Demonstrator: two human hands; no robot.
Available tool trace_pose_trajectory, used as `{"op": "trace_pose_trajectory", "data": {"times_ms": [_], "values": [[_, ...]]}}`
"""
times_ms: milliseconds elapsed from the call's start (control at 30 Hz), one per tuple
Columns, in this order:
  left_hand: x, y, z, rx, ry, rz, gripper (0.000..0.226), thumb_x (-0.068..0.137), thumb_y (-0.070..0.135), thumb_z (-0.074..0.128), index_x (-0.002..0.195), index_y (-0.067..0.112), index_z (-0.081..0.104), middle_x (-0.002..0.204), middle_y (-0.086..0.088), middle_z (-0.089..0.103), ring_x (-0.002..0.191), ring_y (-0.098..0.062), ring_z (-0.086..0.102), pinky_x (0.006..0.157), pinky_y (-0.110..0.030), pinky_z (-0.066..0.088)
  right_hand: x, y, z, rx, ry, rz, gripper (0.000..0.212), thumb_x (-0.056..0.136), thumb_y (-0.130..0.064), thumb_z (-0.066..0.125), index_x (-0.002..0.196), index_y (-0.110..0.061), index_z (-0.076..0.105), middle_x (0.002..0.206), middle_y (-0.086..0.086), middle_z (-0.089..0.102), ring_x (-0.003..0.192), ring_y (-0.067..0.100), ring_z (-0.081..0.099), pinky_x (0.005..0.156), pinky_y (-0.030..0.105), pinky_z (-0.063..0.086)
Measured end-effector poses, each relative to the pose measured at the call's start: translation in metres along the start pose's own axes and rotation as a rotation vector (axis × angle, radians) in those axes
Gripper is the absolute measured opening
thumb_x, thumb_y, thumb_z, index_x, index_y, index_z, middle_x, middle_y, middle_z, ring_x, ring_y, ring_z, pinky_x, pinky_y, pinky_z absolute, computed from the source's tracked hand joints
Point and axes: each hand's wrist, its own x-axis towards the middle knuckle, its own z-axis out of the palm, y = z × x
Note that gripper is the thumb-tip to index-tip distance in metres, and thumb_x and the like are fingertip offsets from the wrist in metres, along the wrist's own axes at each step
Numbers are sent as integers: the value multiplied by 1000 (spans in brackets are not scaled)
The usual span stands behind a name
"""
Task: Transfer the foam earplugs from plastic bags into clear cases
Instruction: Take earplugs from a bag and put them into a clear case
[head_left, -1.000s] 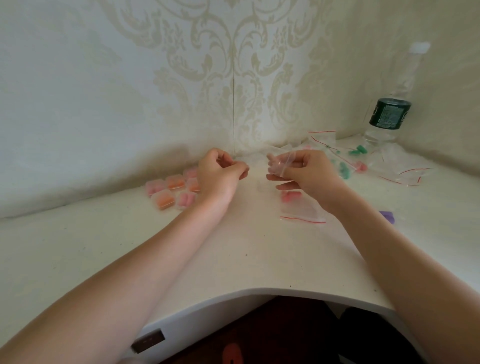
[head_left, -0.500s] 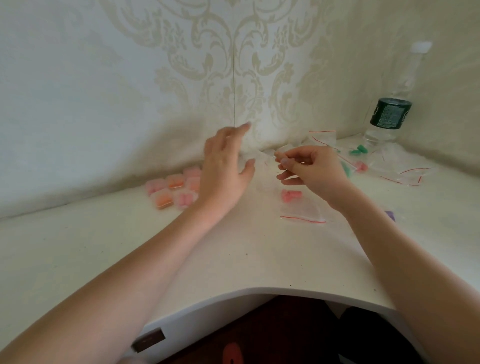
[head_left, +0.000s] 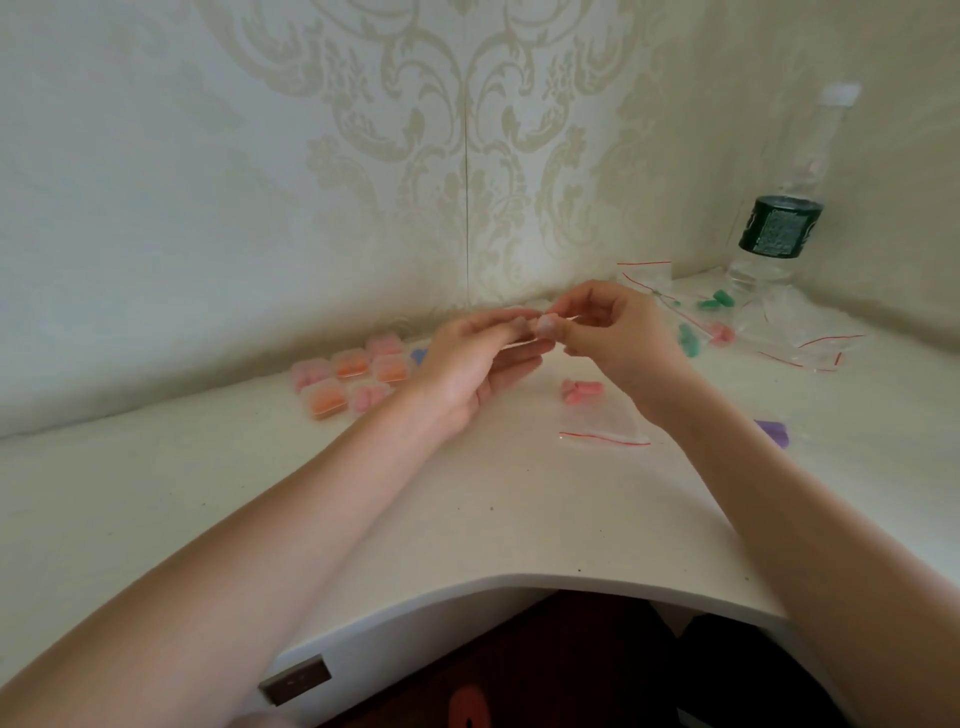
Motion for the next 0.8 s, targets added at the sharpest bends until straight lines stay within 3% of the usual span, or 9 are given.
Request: {"op": "trace_pose_trajectory", "data": {"times_ms": [100, 200, 267, 333, 433, 533, 633, 700, 800], "values": [[-3, 3, 3, -196, -53, -127, 16, 96, 6, 50, 94, 4, 66, 79, -4, 73, 75, -13, 72, 77, -26, 58, -2, 0, 2, -87, 2, -13, 8, 76, -24, 78, 79, -22, 71, 81, 24, 61, 64, 17, 40, 49, 20, 40], [-5, 5, 2, -273, -80, -169, 16, 94, 4, 52, 90, 6, 67, 76, -4, 73, 72, -11, 71, 76, -25, 57, -4, -2, 1, -97, 23, -56, 8, 78, -22, 77, 84, -26, 73, 79, 9, 62, 63, 13, 39, 46, 10, 38], [-4, 5, 1, -325, -44, -162, 13, 91, -2, 54, 92, 4, 65, 75, -5, 72, 69, -12, 71, 75, -25, 58, -5, -2, 3, -85, 8, -84, 13, 79, -21, 76, 90, -28, 73, 81, -3, 62, 64, 14, 41, 49, 16, 41], [-1, 7, -1, -412, 32, -173, 12, 88, -8, 56, 91, 1, 63, 72, -9, 71, 65, -16, 70, 72, -27, 58, -2, 2, 4, -66, -4, -58, 20, 79, -22, 76, 97, -30, 69, 90, -2, 64, 67, 15, 47, 55, 27, 49], [5, 12, -6, -502, 156, -212, 9, 87, -11, 53, 85, -4, 60, 73, -17, 66, 62, -19, 65, 54, -23, 58, 2, 12, 2, -210, -11, -11, 34, 78, -26, 77, 106, -26, 58, 99, -6, 62, 80, 12, 57, 65, 27, 51], [10, 14, -12, -543, 263, -238, 22, 87, -13, 37, 76, 0, 51, 73, -19, 59, 56, -12, 40, 36, -17, 44, 0, 21, 7, -544, -154, -79, 39, 77, -33, 76, 111, -28, 59, 108, -11, 61, 97, 10, 54, 72, 19, 42], [12, 13, -14, -444, 293, -253, 31, 86, -10, 22, 71, 6, 44, 65, -8, 41, 38, -9, 30, 31, -13, 29, -2, 25, 12, -695, -207, -117, 36, 81, -30, 73, 114, -25, 60, 110, -5, 61, 99, 11, 51, 74, 21, 33], [12, 12, -14, -245, 257, -282, 33, 86, -8, 19, 68, 7, 41, 63, -4, 33, 28, -8, 27, 29, -11, 23, 0, 25, 13, -693, -188, -132, 30, 83, -25, 71, 112, -22, 62, 109, -3, 61, 97, 14, 53, 74, 21, 35], [9, 13, -17, -7, 148, -356, 29, 86, -1, 25, 65, 7, 42, 61, -4, 33, 30, -5, 24, 27, -11, 16, 0, 23, 12, -620, -164, -175, 25, 82, -19, 71, 106, -23, 64, 103, -10, 61, 92, 12, 54, 78, 17, 42]]}}
